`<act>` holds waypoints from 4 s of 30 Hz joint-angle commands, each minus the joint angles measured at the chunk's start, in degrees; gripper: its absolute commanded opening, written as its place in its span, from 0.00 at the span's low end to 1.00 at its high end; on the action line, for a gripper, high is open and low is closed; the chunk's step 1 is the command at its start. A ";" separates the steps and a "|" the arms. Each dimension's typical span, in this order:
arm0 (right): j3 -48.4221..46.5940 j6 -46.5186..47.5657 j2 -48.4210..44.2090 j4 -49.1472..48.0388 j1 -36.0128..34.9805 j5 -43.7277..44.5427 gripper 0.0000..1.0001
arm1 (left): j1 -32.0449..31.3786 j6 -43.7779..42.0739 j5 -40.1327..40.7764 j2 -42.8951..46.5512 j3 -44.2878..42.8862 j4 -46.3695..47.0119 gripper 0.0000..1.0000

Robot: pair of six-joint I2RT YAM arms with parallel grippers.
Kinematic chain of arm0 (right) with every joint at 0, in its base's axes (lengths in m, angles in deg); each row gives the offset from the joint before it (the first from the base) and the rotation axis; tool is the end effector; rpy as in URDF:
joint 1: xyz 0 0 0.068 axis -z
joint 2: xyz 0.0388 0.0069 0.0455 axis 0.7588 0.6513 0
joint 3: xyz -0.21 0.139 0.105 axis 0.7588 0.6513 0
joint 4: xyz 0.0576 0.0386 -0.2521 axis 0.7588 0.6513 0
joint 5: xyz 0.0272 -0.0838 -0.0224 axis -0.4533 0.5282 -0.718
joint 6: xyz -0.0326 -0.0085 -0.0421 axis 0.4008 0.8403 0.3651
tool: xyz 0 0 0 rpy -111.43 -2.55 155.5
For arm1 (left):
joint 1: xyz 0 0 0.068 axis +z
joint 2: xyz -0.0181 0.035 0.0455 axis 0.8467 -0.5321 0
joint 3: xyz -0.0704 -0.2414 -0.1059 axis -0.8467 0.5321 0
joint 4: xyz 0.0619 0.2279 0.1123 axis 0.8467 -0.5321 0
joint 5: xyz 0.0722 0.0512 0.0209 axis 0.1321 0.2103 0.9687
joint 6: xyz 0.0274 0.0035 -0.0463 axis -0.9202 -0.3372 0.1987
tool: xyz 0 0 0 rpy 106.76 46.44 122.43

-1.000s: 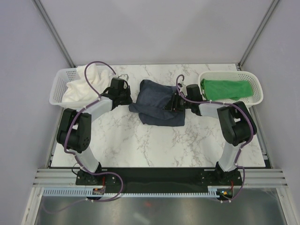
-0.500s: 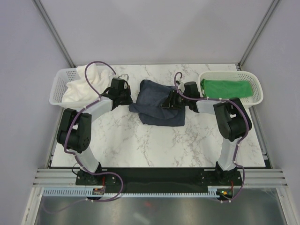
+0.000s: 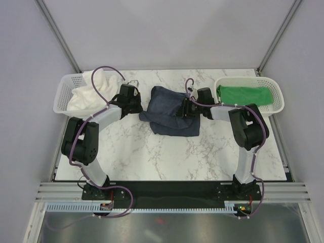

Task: Fold and stack the towels
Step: Flatten out the crumpled towel

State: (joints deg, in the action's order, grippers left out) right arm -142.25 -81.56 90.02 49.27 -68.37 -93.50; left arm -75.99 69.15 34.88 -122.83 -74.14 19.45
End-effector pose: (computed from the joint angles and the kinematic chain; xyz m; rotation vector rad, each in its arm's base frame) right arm 0.3781 0.1520 0.1400 -0.1460 2.3825 1.1159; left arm 0.3560 -0.1178 0.2030 0.0184 2.3587 -0.3528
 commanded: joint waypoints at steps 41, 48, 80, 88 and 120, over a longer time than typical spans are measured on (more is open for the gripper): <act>-3.25 0.68 -6.16 16.51 3.10 13.86 0.45 | -0.24 1.43 -0.92 2.50 -0.39 0.83 0.02; -4.30 -2.05 -3.96 17.30 1.96 14.39 0.46 | -0.33 1.60 -1.01 1.88 -0.74 0.91 0.02; 8.27 2.69 -36.65 15.54 -1.21 20.20 0.08 | -3.40 5.29 -6.54 21.57 0.75 -4.62 0.02; 10.81 1.90 -36.83 14.31 -1.73 19.05 0.00 | -3.93 5.29 -6.99 22.45 1.11 -4.62 0.02; -23.26 -9.18 -59.53 -1.33 -2.79 22.46 0.00 | -5.25 15.59 -21.33 39.45 -45.71 -15.95 0.02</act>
State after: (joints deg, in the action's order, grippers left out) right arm -158.21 -91.66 24.50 50.84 -71.60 -78.48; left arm -81.67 86.27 8.52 -76.01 -112.70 5.60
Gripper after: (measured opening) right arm 0.011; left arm 0.032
